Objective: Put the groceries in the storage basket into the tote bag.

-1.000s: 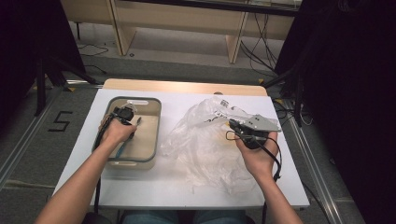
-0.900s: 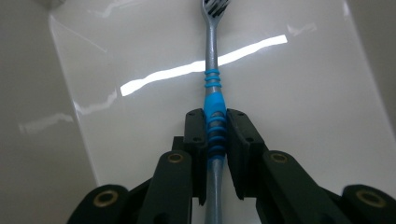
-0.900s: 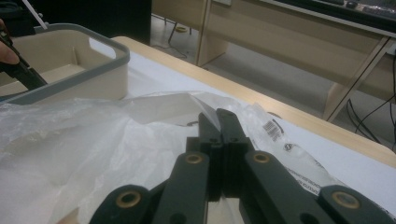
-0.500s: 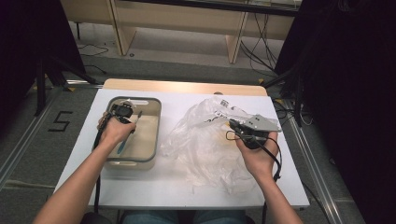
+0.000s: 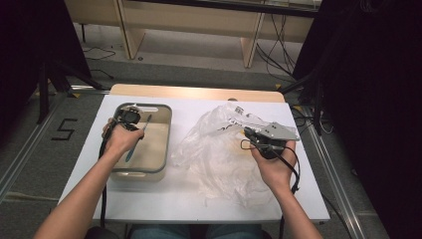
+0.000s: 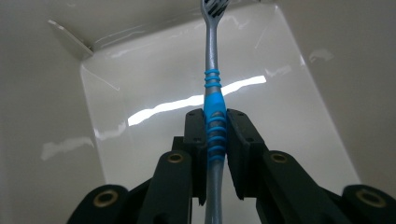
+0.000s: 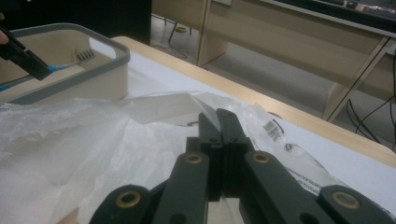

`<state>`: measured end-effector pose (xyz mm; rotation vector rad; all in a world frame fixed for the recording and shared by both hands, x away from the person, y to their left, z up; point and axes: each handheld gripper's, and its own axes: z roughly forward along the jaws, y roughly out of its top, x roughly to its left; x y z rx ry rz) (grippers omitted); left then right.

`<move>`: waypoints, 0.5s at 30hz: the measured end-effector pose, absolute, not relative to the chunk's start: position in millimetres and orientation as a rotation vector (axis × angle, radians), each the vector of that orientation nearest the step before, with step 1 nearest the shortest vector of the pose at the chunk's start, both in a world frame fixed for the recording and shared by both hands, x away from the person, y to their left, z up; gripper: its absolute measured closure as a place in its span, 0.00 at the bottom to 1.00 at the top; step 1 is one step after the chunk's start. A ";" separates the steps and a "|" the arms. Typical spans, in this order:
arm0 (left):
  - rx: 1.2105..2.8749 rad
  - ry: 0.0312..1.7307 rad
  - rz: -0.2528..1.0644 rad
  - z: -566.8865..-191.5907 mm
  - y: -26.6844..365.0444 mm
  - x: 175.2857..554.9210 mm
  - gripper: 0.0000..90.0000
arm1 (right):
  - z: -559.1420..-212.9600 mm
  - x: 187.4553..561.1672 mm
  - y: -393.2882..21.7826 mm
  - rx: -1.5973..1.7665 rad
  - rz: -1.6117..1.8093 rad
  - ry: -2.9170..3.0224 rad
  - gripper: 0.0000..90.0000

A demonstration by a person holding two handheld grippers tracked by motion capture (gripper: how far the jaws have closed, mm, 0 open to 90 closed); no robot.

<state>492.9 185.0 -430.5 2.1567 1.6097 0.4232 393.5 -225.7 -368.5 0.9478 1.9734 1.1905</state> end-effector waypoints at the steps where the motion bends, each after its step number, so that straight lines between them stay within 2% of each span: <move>1: 2.143 1.607 0.427 -428.4 185.6 492.5 0.87 | -368.6 393.6 -225.7 0.948 1.190 1.974 1.00; 15: 2.104 1.540 0.466 -418.1 183.4 486.6 0.87 | -368.7 393.6 -225.2 0.947 1.191 1.974 1.00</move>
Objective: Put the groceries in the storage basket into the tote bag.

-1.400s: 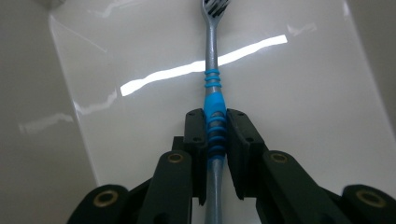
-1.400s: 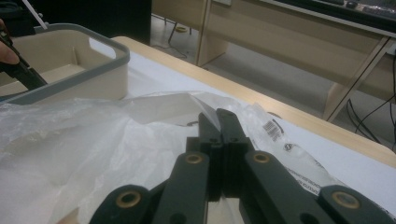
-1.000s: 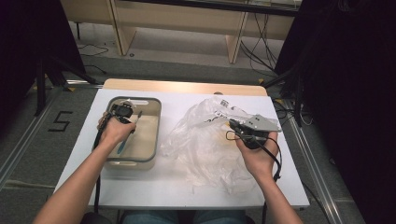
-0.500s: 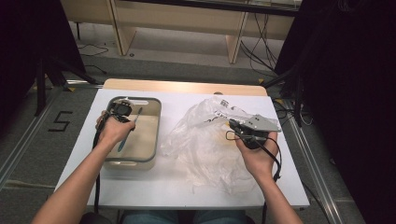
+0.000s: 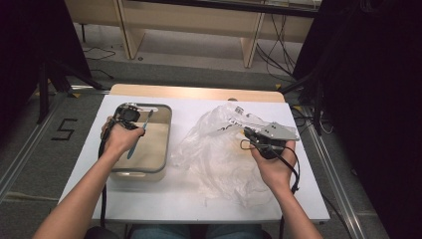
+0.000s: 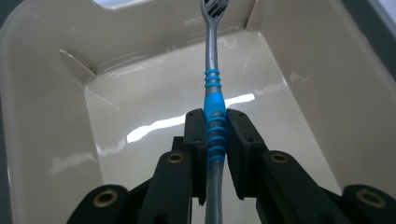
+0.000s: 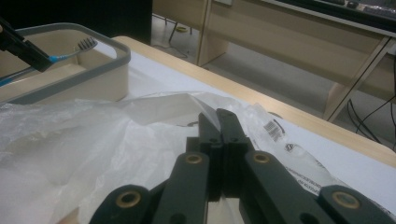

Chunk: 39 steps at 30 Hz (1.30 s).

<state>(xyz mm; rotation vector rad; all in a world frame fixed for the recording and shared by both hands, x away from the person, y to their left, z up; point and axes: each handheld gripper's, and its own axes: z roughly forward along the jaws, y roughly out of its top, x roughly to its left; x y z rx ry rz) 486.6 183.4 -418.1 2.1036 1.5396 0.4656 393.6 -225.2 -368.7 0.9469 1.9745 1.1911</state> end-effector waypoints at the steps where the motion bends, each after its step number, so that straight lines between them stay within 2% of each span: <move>1: 2.101 1.537 0.468 -417.8 183.1 486.2 0.87 | -368.9 393.6 -225.1 0.947 1.190 1.975 1.00; 39: 2.005 1.333 0.524 -375.9 163.2 453.0 0.87 | -368.9 393.4 -225.3 0.949 1.193 1.976 1.00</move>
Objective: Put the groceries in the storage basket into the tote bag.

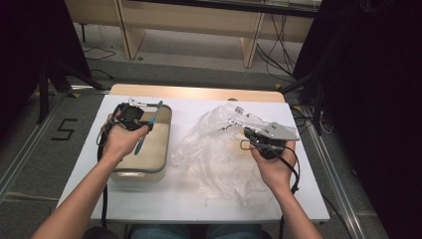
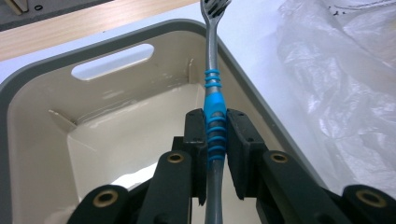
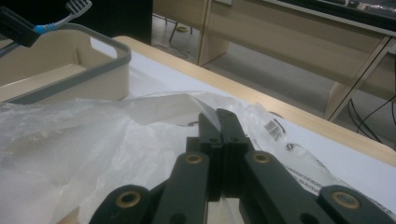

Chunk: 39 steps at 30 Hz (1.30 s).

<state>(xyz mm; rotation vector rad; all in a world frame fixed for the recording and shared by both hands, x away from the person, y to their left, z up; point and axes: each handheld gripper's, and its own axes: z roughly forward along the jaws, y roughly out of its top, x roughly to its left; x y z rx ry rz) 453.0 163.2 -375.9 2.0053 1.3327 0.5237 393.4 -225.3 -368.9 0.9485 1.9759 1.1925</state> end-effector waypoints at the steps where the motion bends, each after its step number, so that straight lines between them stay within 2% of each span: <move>1: 2.002 1.322 0.513 -374.4 161.3 451.2 0.87 | -368.9 393.4 -225.4 0.949 1.193 1.976 1.00; 39: 2.053 1.078 0.414 -352.5 106.7 404.0 0.87 | -369.7 393.6 -226.9 0.953 1.191 1.977 1.00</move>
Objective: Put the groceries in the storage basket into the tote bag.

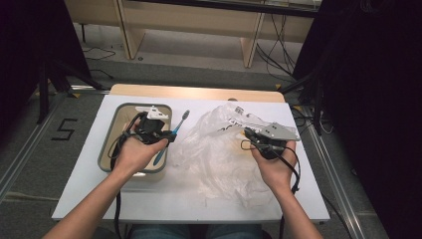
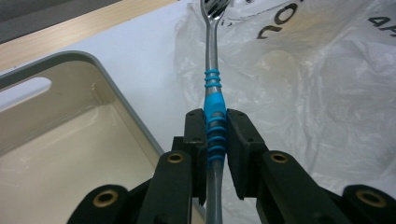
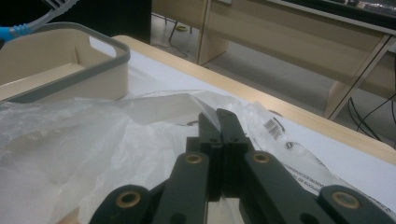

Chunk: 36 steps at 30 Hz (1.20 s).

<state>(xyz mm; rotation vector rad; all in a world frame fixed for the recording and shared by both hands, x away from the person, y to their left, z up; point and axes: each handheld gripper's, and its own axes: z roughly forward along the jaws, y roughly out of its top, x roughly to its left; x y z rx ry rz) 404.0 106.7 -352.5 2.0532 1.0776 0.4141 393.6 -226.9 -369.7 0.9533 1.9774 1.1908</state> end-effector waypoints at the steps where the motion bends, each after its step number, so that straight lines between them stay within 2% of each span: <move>1: 2.053 1.078 0.414 -352.5 106.7 404.0 0.87 | -369.7 393.7 -226.9 0.953 1.191 1.977 1.00; 36: 2.175 0.869 0.326 -362.4 44.2 371.1 0.87 | -369.8 393.4 -226.8 0.955 1.191 1.981 1.00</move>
